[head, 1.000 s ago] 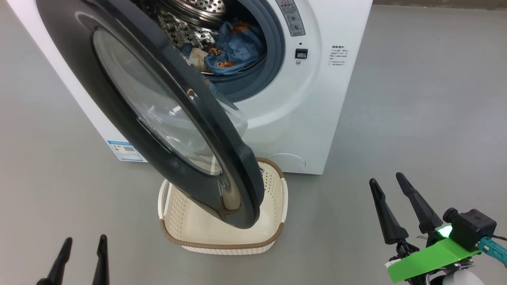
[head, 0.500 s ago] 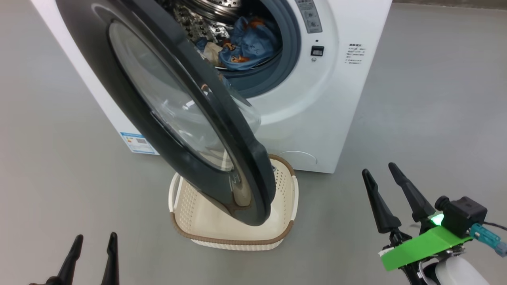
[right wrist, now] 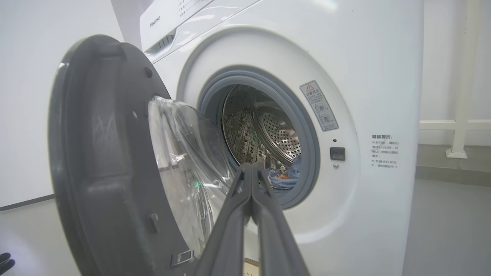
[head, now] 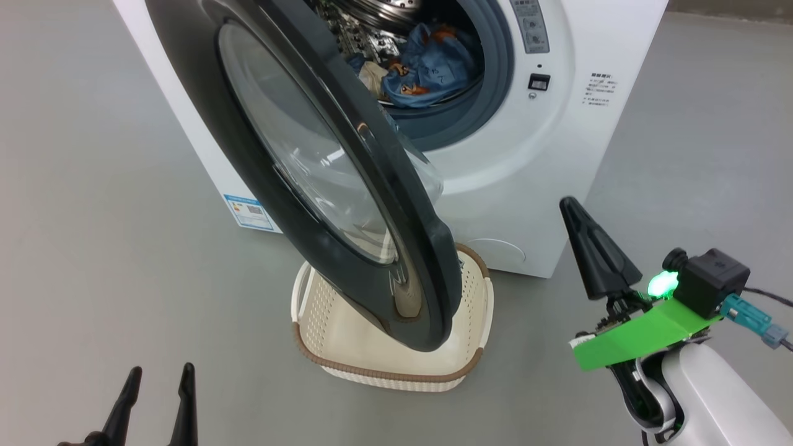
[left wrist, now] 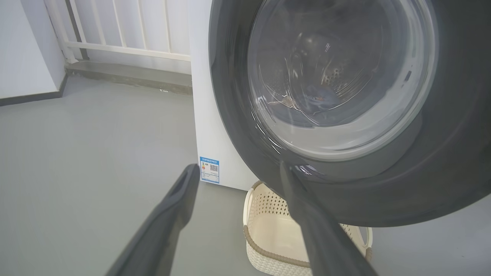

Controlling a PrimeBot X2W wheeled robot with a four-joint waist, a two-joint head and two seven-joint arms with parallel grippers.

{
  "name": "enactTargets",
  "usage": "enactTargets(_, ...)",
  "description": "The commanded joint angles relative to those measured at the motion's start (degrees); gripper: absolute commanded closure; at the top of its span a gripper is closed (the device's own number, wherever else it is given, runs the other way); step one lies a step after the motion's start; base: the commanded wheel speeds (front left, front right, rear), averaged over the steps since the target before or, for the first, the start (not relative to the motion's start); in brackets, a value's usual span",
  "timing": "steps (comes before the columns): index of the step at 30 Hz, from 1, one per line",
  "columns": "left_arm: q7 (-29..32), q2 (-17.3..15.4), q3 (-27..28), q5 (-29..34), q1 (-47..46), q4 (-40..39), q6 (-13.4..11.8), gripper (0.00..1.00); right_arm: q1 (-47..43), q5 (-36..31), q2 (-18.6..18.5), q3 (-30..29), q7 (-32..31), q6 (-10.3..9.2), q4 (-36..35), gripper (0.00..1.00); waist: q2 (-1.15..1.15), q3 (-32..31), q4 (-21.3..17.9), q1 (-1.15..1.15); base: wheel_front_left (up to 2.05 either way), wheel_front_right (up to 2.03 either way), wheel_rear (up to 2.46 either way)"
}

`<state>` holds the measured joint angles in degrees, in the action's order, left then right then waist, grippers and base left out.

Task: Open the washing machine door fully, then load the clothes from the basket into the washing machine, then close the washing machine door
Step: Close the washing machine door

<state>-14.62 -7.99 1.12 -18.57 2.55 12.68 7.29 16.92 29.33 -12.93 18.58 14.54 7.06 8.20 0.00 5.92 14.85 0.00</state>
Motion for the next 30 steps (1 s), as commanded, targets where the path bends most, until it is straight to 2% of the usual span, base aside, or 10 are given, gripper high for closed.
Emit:
enactTargets(1,-0.38,-0.72,1.87,0.0,-1.19,-1.43,0.2,0.0,2.06,0.1,-0.07,1.33,0.46,0.43,-2.62,1.0,0.0,-0.68,0.25,0.0,0.0,0.0,0.0)
enactTargets(7,-0.38,-0.68,1.48,0.19,-0.63,-1.78,0.2,0.0,3.48,-0.12,0.58,2.52,0.46,0.43,-7.07,1.0,0.0,-1.65,0.4,0.0,0.0,0.0,0.0)
enactTargets(17,-0.38,-0.73,1.57,0.45,0.0,-2.5,0.2,0.0,3.81,-1.34,0.86,10.79,0.46,0.43,-15.41,1.0,0.0,-2.67,0.53,0.0,0.0,0.0,0.0)
enactTargets(22,-0.38,-0.53,1.54,0.73,0.51,-2.58,0.2,0.0,2.77,-1.4,0.88,16.43,0.46,0.43,-15.84,1.0,0.0,-3.21,0.63,0.0,0.0,0.0,0.0)
enactTargets(30,-0.38,-0.02,1.73,0.99,0.81,-2.85,0.2,0.0,0.54,0.78,1.57,23.3,0.46,0.43,-11.37,1.0,0.0,-3.32,1.26,0.0,0.0,0.0,0.0)
